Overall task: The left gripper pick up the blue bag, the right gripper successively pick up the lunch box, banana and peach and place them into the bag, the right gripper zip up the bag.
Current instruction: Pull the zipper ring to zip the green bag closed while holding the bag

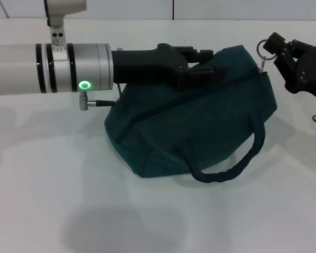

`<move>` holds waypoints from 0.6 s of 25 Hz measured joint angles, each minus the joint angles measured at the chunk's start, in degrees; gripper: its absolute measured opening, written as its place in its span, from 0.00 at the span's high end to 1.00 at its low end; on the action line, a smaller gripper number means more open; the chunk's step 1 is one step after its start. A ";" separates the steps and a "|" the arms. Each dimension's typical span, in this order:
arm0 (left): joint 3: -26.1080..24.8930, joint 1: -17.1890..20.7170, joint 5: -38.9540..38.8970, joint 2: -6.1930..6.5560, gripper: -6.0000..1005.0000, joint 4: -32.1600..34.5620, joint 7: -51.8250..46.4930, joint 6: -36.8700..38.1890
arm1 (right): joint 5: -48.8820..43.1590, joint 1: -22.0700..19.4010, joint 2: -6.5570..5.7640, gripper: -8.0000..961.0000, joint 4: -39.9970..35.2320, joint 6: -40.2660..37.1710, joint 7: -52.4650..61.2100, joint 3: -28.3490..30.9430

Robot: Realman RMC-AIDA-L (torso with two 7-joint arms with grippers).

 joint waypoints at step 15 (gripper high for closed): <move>-2.23 0.77 0.51 -1.47 0.81 0.09 6.42 1.98 | 0.37 -0.09 0.00 0.97 0.94 -0.10 0.00 0.42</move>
